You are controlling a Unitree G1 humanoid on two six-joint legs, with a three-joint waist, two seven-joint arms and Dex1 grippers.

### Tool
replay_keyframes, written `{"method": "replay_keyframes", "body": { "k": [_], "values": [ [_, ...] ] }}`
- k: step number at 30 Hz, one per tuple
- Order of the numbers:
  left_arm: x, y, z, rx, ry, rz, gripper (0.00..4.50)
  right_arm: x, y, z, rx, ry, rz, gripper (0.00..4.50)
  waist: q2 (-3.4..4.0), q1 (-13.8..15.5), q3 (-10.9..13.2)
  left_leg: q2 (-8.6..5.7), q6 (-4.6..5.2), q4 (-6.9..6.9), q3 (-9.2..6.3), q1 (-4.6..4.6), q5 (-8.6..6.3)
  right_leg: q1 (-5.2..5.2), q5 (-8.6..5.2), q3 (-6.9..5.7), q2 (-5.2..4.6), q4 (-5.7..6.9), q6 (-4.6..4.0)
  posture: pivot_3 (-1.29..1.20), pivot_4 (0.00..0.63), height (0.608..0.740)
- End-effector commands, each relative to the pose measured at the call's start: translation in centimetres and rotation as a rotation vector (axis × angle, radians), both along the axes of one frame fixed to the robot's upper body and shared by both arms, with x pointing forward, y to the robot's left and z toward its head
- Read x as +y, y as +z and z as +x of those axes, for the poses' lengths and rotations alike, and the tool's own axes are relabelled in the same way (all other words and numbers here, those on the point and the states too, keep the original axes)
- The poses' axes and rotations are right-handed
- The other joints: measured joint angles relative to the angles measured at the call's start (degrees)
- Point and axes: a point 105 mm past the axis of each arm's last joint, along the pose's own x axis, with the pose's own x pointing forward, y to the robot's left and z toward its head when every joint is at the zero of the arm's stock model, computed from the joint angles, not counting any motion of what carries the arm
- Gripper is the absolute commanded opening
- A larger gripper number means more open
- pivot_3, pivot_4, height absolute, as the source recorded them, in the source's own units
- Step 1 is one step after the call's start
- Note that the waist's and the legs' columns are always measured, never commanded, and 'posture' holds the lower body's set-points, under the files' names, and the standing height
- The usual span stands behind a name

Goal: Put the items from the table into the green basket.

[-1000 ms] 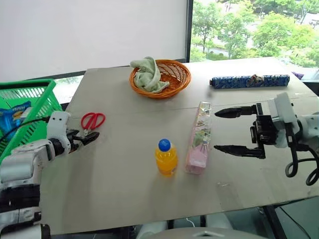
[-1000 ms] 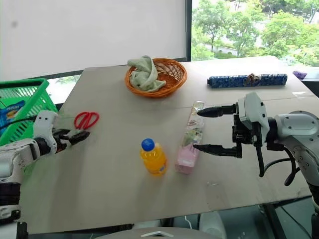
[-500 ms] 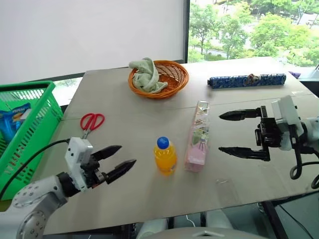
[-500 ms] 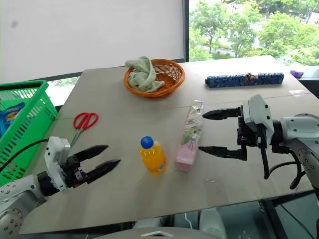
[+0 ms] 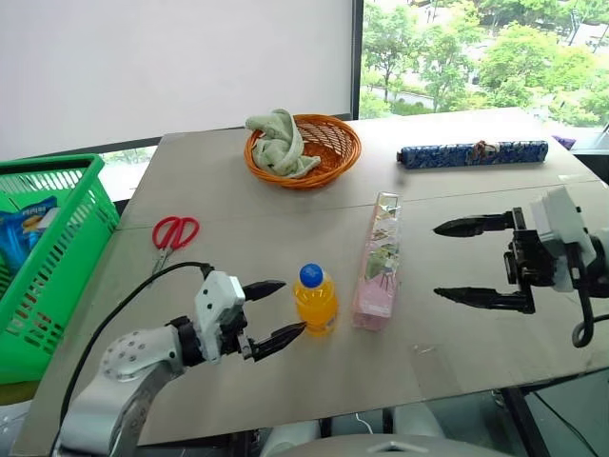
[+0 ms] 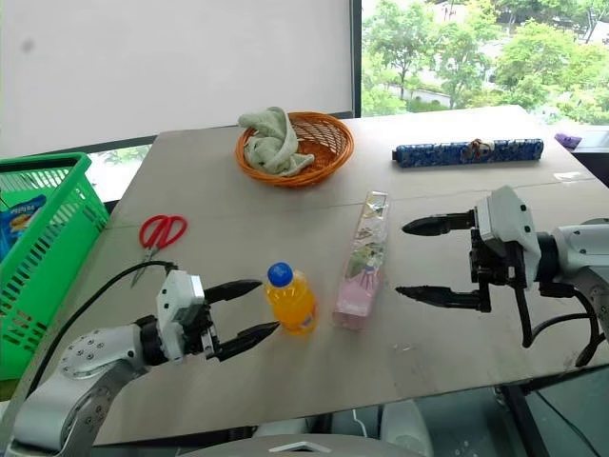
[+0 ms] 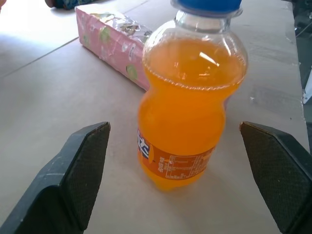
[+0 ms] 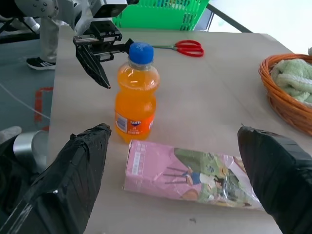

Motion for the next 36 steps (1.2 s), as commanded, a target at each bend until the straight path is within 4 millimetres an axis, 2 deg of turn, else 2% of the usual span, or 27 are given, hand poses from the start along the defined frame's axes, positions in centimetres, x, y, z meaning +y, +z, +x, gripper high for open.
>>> {"method": "replay_keyframes", "body": {
  "k": [1,4,7,10,11,12,15,18,22,24,26,28,30,31,32,33,34,36],
  "values": [
    [-0.7,-0.2,0.6,-0.038,-0.043,0.018,4.38,-1.4,1.2,0.3,-0.077,-0.001,-0.033,4.50,0.00,-0.12,0.00,0.00,0.00,0.02,0.07,0.03,0.00,0.02,0.00,-0.07,0.00,0.00,0.02,-0.16,0.000,0.740],
    [-1.1,-0.6,2.0,-0.058,-0.049,0.029,4.38,-1.2,2.1,0.3,-0.095,0.051,-0.022,4.50,0.03,-0.45,0.02,0.00,0.01,0.04,0.20,0.09,0.00,0.06,0.00,0.04,-0.01,0.00,0.11,-0.18,0.000,0.740],
    [-1.7,-1.0,2.4,-0.065,-0.088,0.034,4.38,-0.8,2.4,0.3,-0.102,0.078,-0.015,4.50,0.01,-0.95,0.00,0.02,0.00,0.05,0.19,0.12,0.00,0.07,0.00,0.04,0.00,0.02,0.21,-0.18,0.000,0.740],
    [-2.5,-1.1,2.4,-0.059,-0.112,0.008,3.59,-0.1,2.0,0.3,-0.098,0.095,-0.014,4.50,0.02,-1.44,-0.01,0.03,0.03,0.04,0.15,0.14,-0.02,0.11,0.09,0.03,0.01,0.00,0.06,-0.20,0.000,0.740],
    [-2.5,-1.1,2.5,-0.061,-0.107,0.003,3.14,0.1,1.8,0.3,-0.096,0.099,-0.010,4.50,0.02,-1.55,-0.01,0.03,0.05,0.04,0.15,0.14,-0.03,0.11,0.09,0.03,0.00,0.00,0.06,-0.19,0.000,0.740],
    [-2.5,-1.1,2.5,-0.064,-0.101,0.002,2.88,0.2,1.8,0.2,-0.092,0.104,-0.006,4.50,0.03,-1.56,-0.01,0.03,0.06,0.05,0.13,0.12,-0.04,0.10,0.10,0.03,0.00,-0.02,0.06,-0.19,0.000,0.740],
    [-1.9,-0.6,2.7,-0.064,-0.053,-0.027,2.88,0.7,1.7,0.0,-0.090,0.113,0.011,4.50,0.06,-1.54,-0.02,0.02,0.07,0.05,0.12,0.11,-0.04,0.10,0.10,0.03,-0.01,-0.02,0.06,-0.19,0.000,0.740],
    [-0.1,1.6,4.1,-0.082,0.113,-0.144,2.88,1.9,2.0,0.1,-0.108,0.132,0.057,4.50,0.04,-1.65,0.00,0.02,0.07,0.08,0.12,0.12,-0.04,0.12,0.09,0.04,-0.01,-0.01,0.08,-0.18,0.000,0.740],
    [6.5,6.6,7.6,-0.131,0.534,-0.355,2.88,5.6,3.2,0.9,-0.115,0.182,0.134,4.50,-0.17,-2.32,0.18,0.07,0.05,0.25,0.02,0.14,-0.03,-0.01,-0.03,0.07,0.09,0.40,0.32,-0.14,0.000,0.740],
    [12.2,10.0,9.3,-0.255,0.812,-0.351,2.88,8.2,4.7,3.3,-0.176,0.155,0.165,4.50,-0.22,-2.59,0.21,0.09,-0.01,0.27,-0.21,0.16,0.01,-0.02,0.03,0.03,0.17,0.49,0.42,-0.10,0.000,0.740],
    [15.3,12.3,9.7,-0.333,0.962,-0.335,2.88,9.8,5.5,4.4,-0.205,0.148,0.176,4.50,-0.29,-2.79,0.21,0.07,-0.11,0.24,-0.37,0.32,0.07,0.01,0.12,-0.08,0.33,0.59,0.47,-0.09,0.000,0.740],
    [17.2,14.4,9.8,-0.398,1.047,-0.323,2.88,11.0,6.1,5.3,-0.219,0.132,0.189,4.50,-0.48,-2.57,0.08,0.08,-0.22,0.13,-0.56,0.43,0.11,0.02,0.19,-0.12,0.53,0.51,0.36,-0.08,0.000,0.740],
    [20.4,17.4,9.6,-0.512,1.181,-0.264,2.88,12.5,7.2,7.0,-0.246,0.075,0.211,4.50,-0.54,-2.15,0.07,0.02,-0.18,0.11,-0.55,0.52,0.07,0.07,0.30,-0.02,0.75,0.51,0.16,-0.04,0.000,0.740],
    [23.7,19.1,9.0,-0.575,1.312,-0.191,2.88,13.7,8.1,7.1,-0.254,0.091,0.236,4.50,-0.57,-1.82,0.08,0.01,-0.20,0.08,-0.55,0.49,0.06,0.03,0.31,0.02,0.78,0.47,0.15,-0.02,0.000,0.740],
    [26.1,20.6,8.2,-0.629,1.407,-0.141,2.88,14.6,8.9,7.0,-0.255,0.112,0.259,4.50,-0.68,-1.70,0.15,-0.01,-0.26,0.06,-0.54,0.48,0.08,-0.01,0.31,0.07,0.81,0.48,0.14,-0.02,0.000,0.740],
    [27.6,21.5,7.7,-0.659,1.462,-0.113,2.88,15.2,9.4,6.9,-0.254,0.131,0.274,4.50,-0.80,-1.81,0.20,0.00,-0.48,0.03,-0.52,0.47,0.19,-0.10,0.31,0.13,0.87,0.55,0.12,-0.01,0.000,0.740],
    [29.4,21.3,7.3,-0.646,1.527,-0.036,2.88,15.8,10.0,6.7,-0.249,0.150,0.293,4.50,-0.88,-1.83,0.15,0.06,-0.54,-0.10,-0.48,0.41,0.21,-0.29,0.36,0.24,1.00,0.58,0.05,-0.01,0.000,0.740],
    [31.7,20.5,7.1,-0.593,1.585,0.040,2.88,16.4,10.7,6.3,-0.249,0.173,0.313,4.50,-0.95,-1.71,0.10,0.06,-0.63,-0.53,-0.45,0.47,0.23,-0.48,0.39,0.42,1.04,0.53,-0.02,-0.01,0.000,0.740]
  ]
}}
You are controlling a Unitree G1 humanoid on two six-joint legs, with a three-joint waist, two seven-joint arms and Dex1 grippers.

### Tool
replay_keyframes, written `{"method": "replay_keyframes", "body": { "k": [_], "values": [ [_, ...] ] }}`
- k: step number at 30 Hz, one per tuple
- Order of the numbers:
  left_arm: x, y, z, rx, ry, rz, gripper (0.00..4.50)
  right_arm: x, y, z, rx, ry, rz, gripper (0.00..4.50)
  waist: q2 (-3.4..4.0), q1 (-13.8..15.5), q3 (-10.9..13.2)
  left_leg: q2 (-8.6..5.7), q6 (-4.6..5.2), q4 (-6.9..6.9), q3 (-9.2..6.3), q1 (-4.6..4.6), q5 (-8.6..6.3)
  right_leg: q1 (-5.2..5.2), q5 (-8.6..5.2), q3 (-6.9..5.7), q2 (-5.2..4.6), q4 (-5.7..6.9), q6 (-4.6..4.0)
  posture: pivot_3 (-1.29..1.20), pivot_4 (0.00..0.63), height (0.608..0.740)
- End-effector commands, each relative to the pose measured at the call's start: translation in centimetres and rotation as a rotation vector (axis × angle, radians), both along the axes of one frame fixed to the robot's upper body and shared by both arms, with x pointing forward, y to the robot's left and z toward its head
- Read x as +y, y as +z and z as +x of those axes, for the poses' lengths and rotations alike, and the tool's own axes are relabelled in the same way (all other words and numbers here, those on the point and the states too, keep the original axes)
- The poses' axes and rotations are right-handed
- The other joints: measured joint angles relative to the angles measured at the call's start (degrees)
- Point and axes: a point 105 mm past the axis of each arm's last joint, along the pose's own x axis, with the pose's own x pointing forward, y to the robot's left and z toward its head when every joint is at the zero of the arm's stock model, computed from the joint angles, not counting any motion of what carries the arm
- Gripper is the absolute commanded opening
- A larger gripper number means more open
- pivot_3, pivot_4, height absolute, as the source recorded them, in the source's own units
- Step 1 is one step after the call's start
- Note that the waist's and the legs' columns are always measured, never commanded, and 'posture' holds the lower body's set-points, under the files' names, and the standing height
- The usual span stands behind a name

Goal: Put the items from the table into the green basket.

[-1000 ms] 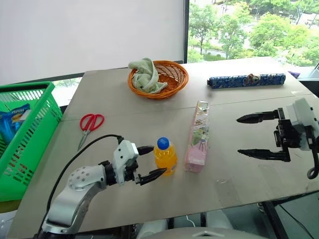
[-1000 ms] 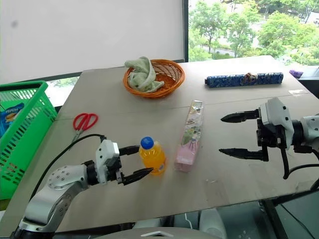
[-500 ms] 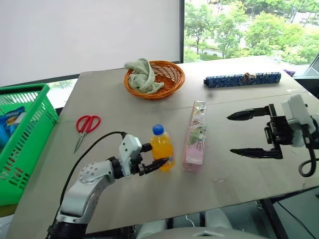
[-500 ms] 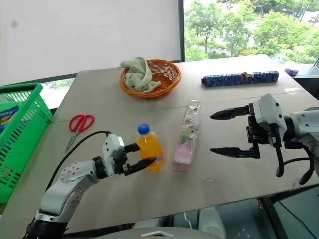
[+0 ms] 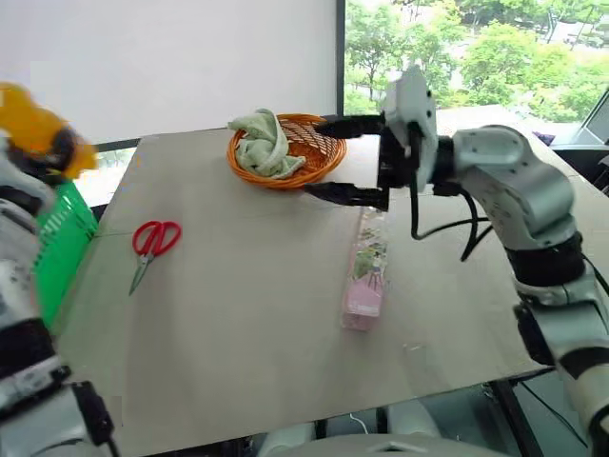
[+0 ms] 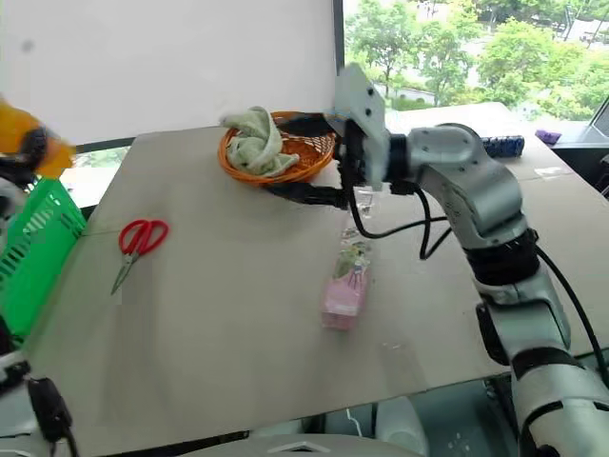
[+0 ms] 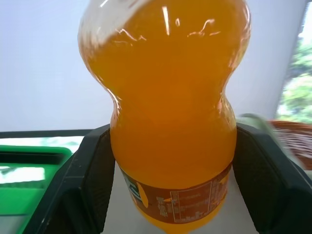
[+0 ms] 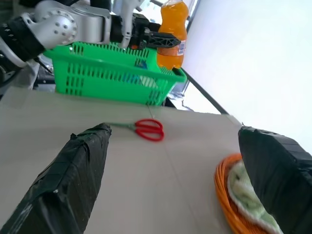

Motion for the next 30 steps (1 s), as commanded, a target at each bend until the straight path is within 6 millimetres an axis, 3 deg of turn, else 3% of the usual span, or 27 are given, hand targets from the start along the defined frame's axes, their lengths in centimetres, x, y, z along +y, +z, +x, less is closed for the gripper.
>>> {"method": "replay_keyframes", "body": {
  "k": [1,9,10,12,15,18,20,22,25,28,30],
  "values": [
    [3.8,1.3,-1.6,0.003,0.117,0.053,2.88,0.6,2.0,-0.5,-0.032,0.024,0.049,4.50,-0.02,0.27,-0.02,-0.01,-0.01,-0.13,0.01,0.05,0.00,0.00,0.00,0.01,-0.03,-0.04,0.00,-0.01,0.000,0.740],
    [8.2,-4.3,-2.7,0.224,0.147,0.022,2.88,1.3,2.5,-0.5,-0.065,0.013,0.080,4.50,-0.33,1.38,-0.17,-0.01,-0.21,-0.24,-0.01,0.12,-0.11,0.00,0.04,-0.04,0.01,0.07,-0.09,-0.03,0.000,0.740],
    [8.4,-4.5,-2.9,0.234,0.144,0.033,3.96,1.3,2.5,-0.4,-0.067,0.009,0.076,4.50,-0.40,1.32,-0.19,0.03,-0.26,-0.24,-0.03,0.12,-0.09,-0.01,0.07,-0.07,0.05,0.09,-0.13,-0.03,0.000,0.740],
    [9.0,-4.1,-3.5,0.204,0.185,0.029,4.44,1.1,2.4,-0.4,-0.067,0.006,0.071,4.50,-0.65,1.05,-0.33,0.14,-0.33,-0.24,-0.07,0.12,-0.05,-0.04,0.10,-0.13,0.13,0.12,-0.20,-0.04,0.000,0.740],
    [8.5,-2.2,-3.1,0.121,0.185,0.075,4.44,0.7,2.4,-0.4,-0.072,-0.002,0.066,4.50,-0.87,0.84,-0.48,0.24,-0.41,-0.24,-0.12,0.12,-0.04,-0.03,0.14,-0.18,0.21,0.12,-0.26,-0.04,0.000,0.740],
    [2.4,0.4,0.8,-0.026,-0.116,0.113,4.44,0.2,2.1,-0.6,-0.077,0.006,0.065,4.50,-0.83,1.36,-0.48,0.20,-0.45,-0.24,-0.07,0.15,-0.02,0.02,0.15,-0.19,0.08,0.12,-0.25,-0.03,0.000,0.740],
    [-2.5,-0.1,2.6,-0.043,-0.334,0.054,4.44,-0.3,1.6,-1.2,-0.078,0.036,0.054,4.50,-0.87,1.84,-0.54,0.19,-0.46,-0.20,-0.08,0.15,-0.01,0.09,0.15,-0.25,0.02,0.10,-0.25,-0.03,0.000,0.740],
    [-8.8,-2.0,3.6,0.020,-0.607,-0.031,4.44,-1.2,0.7,-1.7,-0.051,0.052,0.024,4.50,-0.96,1.65,-0.66,0.18,-0.45,-0.18,-0.08,0.15,-0.01,0.11,0.15,-0.21,0.01,0.10,-0.25,-0.03,0.000,0.740],
    [-18.7,-6.7,2.5,0.231,-0.975,-0.122,4.44,-3.8,-1.7,-1.5,0.014,-0.008,-0.069,4.50,-1.01,0.66,-0.69,0.15,-0.31,-0.16,0.03,0.17,-0.03,0.11,0.16,-0.04,-0.05,0.07,-0.24,-0.05,0.000,0.740],
    [-24.7,-10.3,1.0,0.428,-1.139,-0.135,4.44,-6.6,-3.6,-1.0,0.084,-0.117,-0.136,4.50,-0.97,0.15,-0.66,0.20,-0.16,-0.17,0.01,0.14,0.01,0.08,0.14,0.00,-0.12,0.06,-0.25,-0.08,0.000,0.740],
    [-27.7,-12.0,1.5,0.565,-1.126,-0.194,4.44,-9.4,-5.4,-1.3,0.157,-0.204,-0.193,4.50,-0.57,-0.56,-0.50,0.37,-0.14,-0.17,0.10,0.15,0.02,0.04,0.14,0.07,-0.03,0.12,-0.28,-0.11,0.000,0.740]
  ]
}}
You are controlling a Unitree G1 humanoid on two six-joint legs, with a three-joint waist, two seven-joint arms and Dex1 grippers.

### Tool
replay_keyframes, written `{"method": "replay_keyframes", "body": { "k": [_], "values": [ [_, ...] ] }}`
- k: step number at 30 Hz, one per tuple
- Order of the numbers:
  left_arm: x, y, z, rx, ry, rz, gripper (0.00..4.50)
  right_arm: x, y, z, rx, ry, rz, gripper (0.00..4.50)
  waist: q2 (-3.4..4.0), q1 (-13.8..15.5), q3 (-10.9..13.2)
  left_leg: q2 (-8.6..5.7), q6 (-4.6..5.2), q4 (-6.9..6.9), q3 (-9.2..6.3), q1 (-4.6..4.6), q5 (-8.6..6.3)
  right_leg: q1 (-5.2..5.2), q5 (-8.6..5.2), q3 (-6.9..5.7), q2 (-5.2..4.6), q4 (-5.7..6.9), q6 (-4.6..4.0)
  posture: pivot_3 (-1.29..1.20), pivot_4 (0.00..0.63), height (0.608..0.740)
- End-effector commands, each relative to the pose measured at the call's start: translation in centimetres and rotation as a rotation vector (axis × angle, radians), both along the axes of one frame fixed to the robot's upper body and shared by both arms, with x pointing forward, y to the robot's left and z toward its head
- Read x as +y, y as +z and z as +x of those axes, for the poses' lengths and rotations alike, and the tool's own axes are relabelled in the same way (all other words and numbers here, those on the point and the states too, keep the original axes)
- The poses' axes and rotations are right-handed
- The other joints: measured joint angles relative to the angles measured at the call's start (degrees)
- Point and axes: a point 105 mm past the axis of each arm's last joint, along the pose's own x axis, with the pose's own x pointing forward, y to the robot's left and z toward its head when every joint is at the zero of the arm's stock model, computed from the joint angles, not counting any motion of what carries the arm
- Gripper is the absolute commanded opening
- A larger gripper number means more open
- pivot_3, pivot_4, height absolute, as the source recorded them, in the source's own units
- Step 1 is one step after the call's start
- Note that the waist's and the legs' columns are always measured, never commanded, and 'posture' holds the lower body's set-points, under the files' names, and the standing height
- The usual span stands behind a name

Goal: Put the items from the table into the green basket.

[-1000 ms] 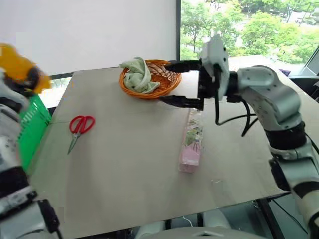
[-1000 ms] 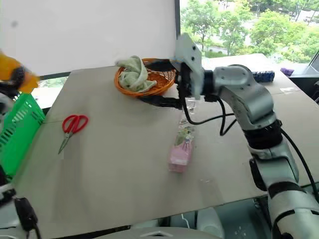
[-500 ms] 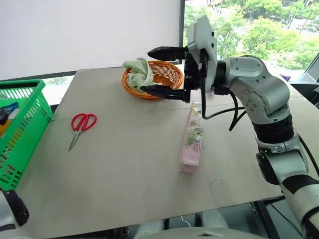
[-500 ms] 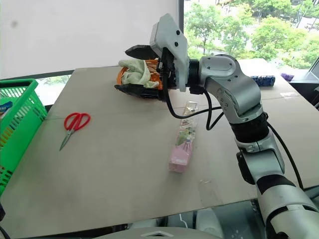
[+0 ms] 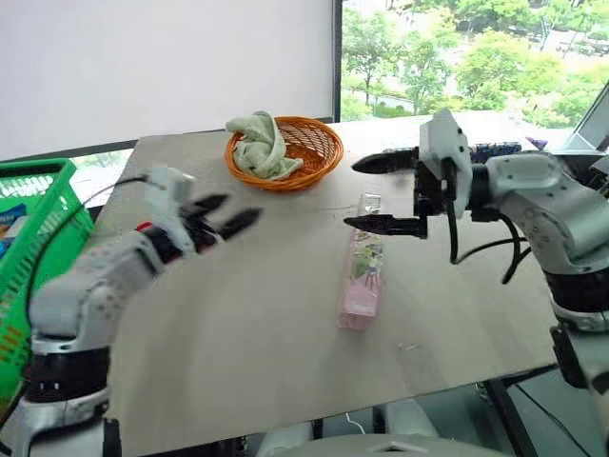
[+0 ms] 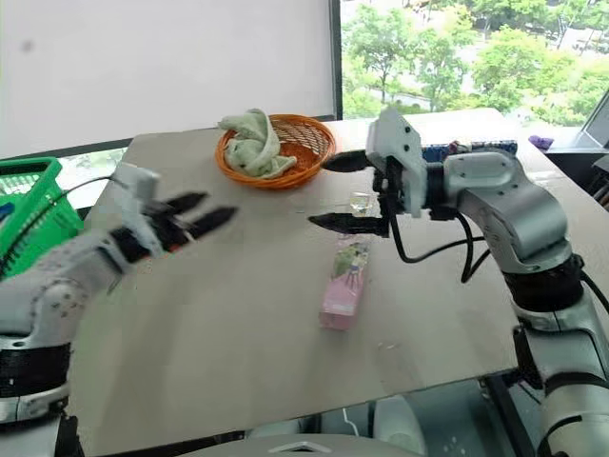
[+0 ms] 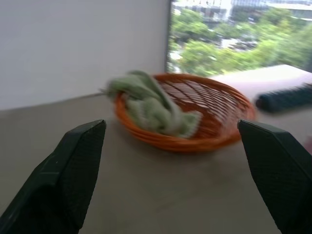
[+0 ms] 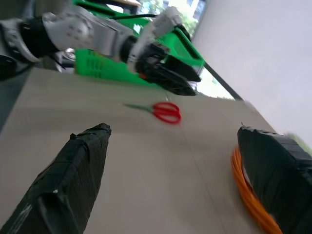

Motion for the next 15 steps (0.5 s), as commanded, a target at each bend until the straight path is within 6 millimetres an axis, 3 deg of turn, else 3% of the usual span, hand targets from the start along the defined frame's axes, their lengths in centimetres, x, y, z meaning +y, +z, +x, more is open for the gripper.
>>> {"method": "replay_keyframes", "body": {
  "k": [1,6,10,15],
  "values": [
    [-5.9,-0.9,0.0,0.166,-0.067,0.086,4.44,-4.4,-1.0,-1.2,0.042,-0.124,-0.068,4.50,0.34,0.18,0.11,0.06,-0.02,0.03,-0.20,0.00,0.03,0.05,-0.04,-0.09,0.08,-0.01,-0.10,-0.12,0.000,0.740],
    [-11.5,-1.5,2.2,0.473,-0.099,0.070,4.44,-8.3,-3.0,-2.4,0.111,-0.258,-0.142,4.50,0.63,0.25,0.29,0.13,0.01,0.46,-0.15,0.03,0.02,0.36,-0.24,-0.31,0.37,-0.01,0.16,-0.19,0.000,0.740],
    [-13.6,-2.7,3.6,0.592,-0.049,0.080,4.44,-9.1,-2.8,-2.7,0.105,-0.319,-0.110,4.50,0.70,-2.02,0.26,0.11,-0.04,0.80,0.02,0.17,-0.21,0.64,-0.18,-0.19,0.41,-0.11,0.30,-0.23,0.000,0.740],
    [-15.0,-5.4,3.5,0.667,-0.042,0.215,4.44,-9.0,-2.8,-3.4,0.104,-0.333,-0.090,4.50,0.71,-3.51,0.29,0.16,-0.06,0.80,-0.08,0.11,-0.23,0.65,-0.18,-0.28,0.18,-0.15,0.29,-0.26,0.000,0.740]
  ]
}}
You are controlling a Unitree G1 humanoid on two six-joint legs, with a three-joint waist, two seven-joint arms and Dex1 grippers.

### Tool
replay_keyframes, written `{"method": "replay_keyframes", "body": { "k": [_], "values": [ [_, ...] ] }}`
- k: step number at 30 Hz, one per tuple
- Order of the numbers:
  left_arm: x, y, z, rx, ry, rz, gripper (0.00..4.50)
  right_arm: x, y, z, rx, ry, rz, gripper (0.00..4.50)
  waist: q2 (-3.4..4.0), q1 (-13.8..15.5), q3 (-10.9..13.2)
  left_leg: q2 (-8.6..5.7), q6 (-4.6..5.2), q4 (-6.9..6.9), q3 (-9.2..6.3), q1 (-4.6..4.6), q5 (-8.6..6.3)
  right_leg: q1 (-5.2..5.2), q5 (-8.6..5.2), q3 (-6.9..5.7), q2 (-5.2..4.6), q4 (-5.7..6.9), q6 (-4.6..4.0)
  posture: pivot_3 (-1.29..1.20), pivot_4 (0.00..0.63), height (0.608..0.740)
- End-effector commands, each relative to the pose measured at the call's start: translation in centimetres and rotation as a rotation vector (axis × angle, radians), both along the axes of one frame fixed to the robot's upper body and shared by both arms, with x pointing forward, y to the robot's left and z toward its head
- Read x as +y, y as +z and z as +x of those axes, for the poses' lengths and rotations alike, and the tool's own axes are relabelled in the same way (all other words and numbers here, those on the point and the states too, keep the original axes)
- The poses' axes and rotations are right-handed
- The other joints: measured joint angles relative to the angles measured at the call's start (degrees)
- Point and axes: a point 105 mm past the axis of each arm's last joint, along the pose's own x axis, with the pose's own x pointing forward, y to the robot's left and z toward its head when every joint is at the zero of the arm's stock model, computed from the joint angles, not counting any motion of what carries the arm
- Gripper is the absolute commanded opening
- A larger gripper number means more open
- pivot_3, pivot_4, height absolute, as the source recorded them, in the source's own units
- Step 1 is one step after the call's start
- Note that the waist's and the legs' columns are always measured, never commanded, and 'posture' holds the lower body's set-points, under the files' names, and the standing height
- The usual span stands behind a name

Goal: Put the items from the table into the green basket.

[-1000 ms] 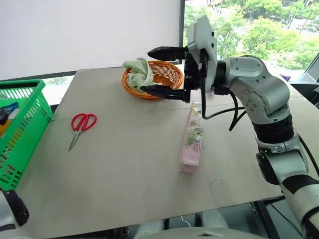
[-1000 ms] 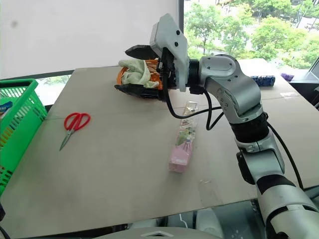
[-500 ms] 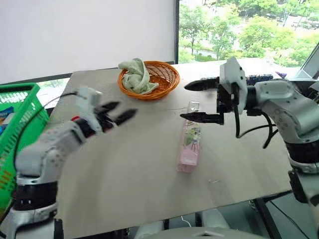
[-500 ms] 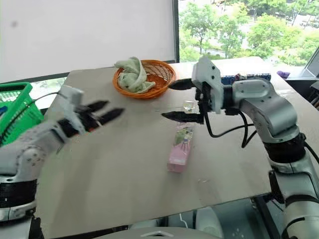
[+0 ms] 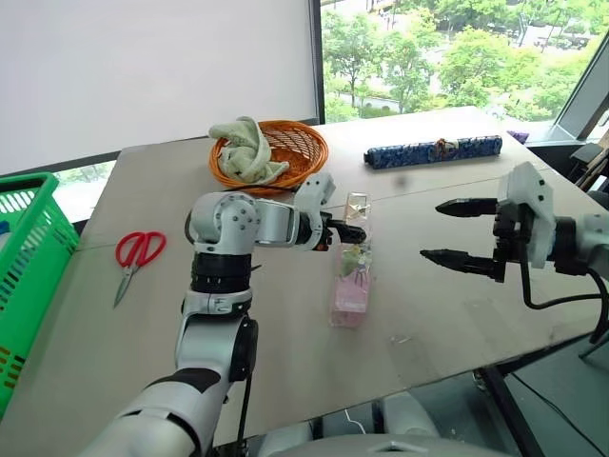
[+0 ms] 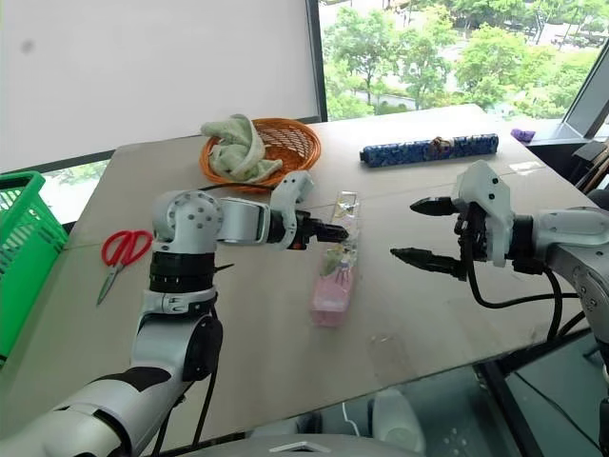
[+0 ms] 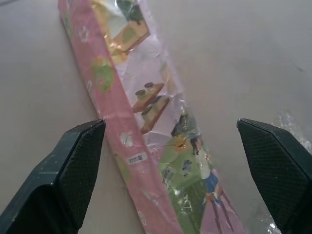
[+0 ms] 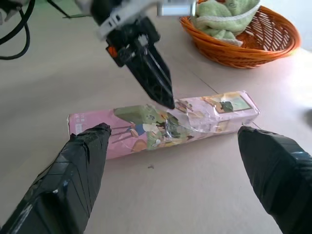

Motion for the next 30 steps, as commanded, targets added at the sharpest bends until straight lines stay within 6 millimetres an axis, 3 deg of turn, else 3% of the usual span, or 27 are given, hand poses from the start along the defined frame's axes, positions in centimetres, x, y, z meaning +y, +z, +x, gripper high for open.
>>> {"method": "replay_keyframes", "body": {
  "k": [1,3,6,10,13,15,18,19,22,24,28,30],
  "values": [
    [-0.5,-0.9,0.2,-0.009,-0.022,0.121,4.44,0.2,1.3,-0.6,-0.059,0.004,0.016,4.50,0.02,-0.26,0.01,-0.01,0.00,-0.01,0.00,-0.02,-0.01,0.00,0.00,-0.02,-0.03,-0.01,0.00,-0.26,0.000,0.740],
    [-0.5,-1.9,0.0,-0.014,-0.041,0.178,4.44,0.3,1.4,-0.8,-0.060,0.003,0.020,4.50,0.03,-0.53,0.02,-0.05,0.01,-0.02,-0.01,-0.06,-0.03,0.00,0.00,-0.03,-0.10,-0.06,0.00,-0.26,0.000,0.740],
    [-2.3,-3.7,-0.8,0.049,-0.093,0.104,4.44,0.2,1.1,-0.7,-0.057,-0.002,-0.001,4.50,0.06,-0.69,0.00,-0.11,0.06,-0.01,0.01,-0.08,-0.06,0.02,0.00,-0.04,-0.18,-0.14,0.00,-0.26,0.000,0.740],
    [-3.1,-4.9,-1.1,0.096,-0.117,0.062,4.44,0.2,0.9,-0.8,-0.051,0.004,-0.012,4.50,0.08,-0.68,-0.01,-0.14,0.07,-0.01,-0.01,-0.09,-0.07,0.05,0.00,-0.08,-0.23,-0.19,0.01,-0.26,0.000,0.740],
    [-3.0,-5.5,-1.2,0.129,-0.111,0.040,3.62,0.2,0.9,-0.7,-0.051,0.003,-0.013,4.50,0.24,-0.62,-0.11,-0.14,0.07,-0.01,-0.03,-0.08,-0.07,0.08,-0.01,-0.10,-0.24,-0.21,0.01,-0.26,0.000,0.740],
    [-2.6,-5.6,-1.2,0.127,-0.110,0.039,2.80,0.2,0.9,-0.6,-0.054,0.006,-0.011,4.50,0.24,-0.62,-0.11,-0.14,0.07,-0.01,-0.05,-0.09,-0.07,0.09,-0.01,-0.14,-0.24,-0.22,0.02,-0.25,0.000,0.740],
    [-1.3,-4.5,-0.7,0.081,-0.078,0.002,1.35,0.6,1.0,-0.5,-0.067,0.024,-0.009,4.50,0.25,-0.64,-0.11,-0.14,0.08,-0.01,-0.05,-0.09,-0.08,0.09,-0.01,-0.13,-0.25,-0.23,0.02,-0.24,0.000,0.740],
    [-1.0,-3.7,-0.5,0.050,-0.069,-0.035,1.11,0.8,1.0,-0.6,-0.071,0.035,-0.008,4.50,0.25,-0.72,-0.11,-0.14,0.08,-0.01,-0.05,-0.09,-0.08,0.08,-0.01,-0.13,-0.24,-0.23,0.03,-0.23,0.000,0.740],
    [1.0,-0.9,0.0,-0.035,-0.007,-0.145,1.11,1.8,0.9,-0.7,-0.085,0.090,-0.004,4.50,0.26,-0.85,-0.04,-0.12,0.08,-0.02,-0.07,-0.09,-0.08,0.05,-0.01,-0.12,-0.21,-0.21,0.02,-0.22,0.000,0.740],
    [3.7,0.6,0.1,-0.102,0.056,-0.151,1.11,3.2,1.0,-1.0,-0.096,0.162,0.023,4.50,0.26,-1.21,0.04,-0.10,0.08,-0.02,-0.07,-0.10,-0.08,0.01,-0.01,-0.11,-0.19,-0.18,0.02,-0.20,0.000,0.740],
    [10.1,2.2,-0.3,-0.275,0.222,-0.043,1.11,6.7,1.3,0.3,-0.145,0.258,0.075,4.50,0.32,-1.76,0.05,0.05,0.05,-0.05,-0.06,-0.04,-0.08,-0.07,-0.01,-0.04,-0.05,-0.08,0.01,-0.12,0.000,0.740],
    [13.3,2.7,-1.3,-0.327,0.261,0.088,1.11,8.4,1.1,2.3,-0.166,0.251,0.058,4.50,0.34,-0.98,0.06,-0.01,0.04,-0.04,-0.11,-0.04,-0.08,-0.04,0.01,-0.05,-0.07,-0.09,-0.01,-0.09,0.000,0.740]
  ]
}}
